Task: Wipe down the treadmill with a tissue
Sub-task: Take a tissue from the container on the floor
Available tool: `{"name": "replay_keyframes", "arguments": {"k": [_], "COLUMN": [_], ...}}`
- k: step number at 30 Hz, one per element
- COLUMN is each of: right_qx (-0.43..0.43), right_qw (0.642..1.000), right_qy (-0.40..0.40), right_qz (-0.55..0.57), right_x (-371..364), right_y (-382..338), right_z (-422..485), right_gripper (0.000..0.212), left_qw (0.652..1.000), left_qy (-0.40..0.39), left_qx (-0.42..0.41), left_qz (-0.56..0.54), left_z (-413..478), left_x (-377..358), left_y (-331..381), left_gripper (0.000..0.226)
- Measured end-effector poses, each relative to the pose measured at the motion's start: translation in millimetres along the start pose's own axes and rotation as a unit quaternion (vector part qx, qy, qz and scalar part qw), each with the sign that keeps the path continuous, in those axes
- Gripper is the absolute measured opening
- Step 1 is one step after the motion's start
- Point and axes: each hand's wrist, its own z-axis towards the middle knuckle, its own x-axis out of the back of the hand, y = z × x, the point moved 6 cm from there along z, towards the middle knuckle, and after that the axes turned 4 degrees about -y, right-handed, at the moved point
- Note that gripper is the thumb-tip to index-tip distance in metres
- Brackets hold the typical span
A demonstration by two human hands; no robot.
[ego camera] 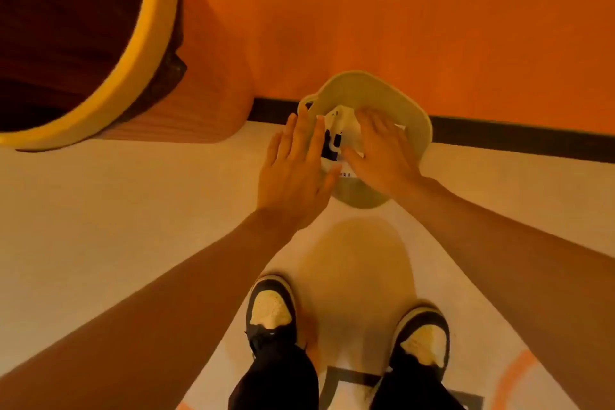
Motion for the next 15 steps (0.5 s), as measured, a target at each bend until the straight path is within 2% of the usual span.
{"name": "replay_keyframes", "arguments": {"k": [3,6,9,15], "right_qx": [0.004,0.028,0.051,0.044], "right_qw": [0.999,0.999,0.996,0.99], "right_qy": [0.01,0.01,0.045,0.096], "right_qz": [-0.031,-0.042,-0.062,-0.092], "right_x": [-16.7,-31.2,-36.7,-32.6], "right_y": [14.3,18.6,18.3,18.1], "right_z": [18.8,15.4,7.5,20.9], "right_gripper": [0.067,0.066,0.062,0.049], "left_qw": [0.999,0.999,0.998,0.997], "left_qy": [0.021,0.04,0.051,0.077], "left_qx": [0.023,-0.004,-0.018,-0.016], "left_qz": [0.009,0.023,0.038,0.02], "left_z": [13.6,25.0,31.5,30.6], "left_x": [-22.1,-39.5,-48.3,-52.3], "left_y": [-8.1,-2.9,-1.0,1.6], "left_gripper": [0.076,0.076,0.075,0.072]}}
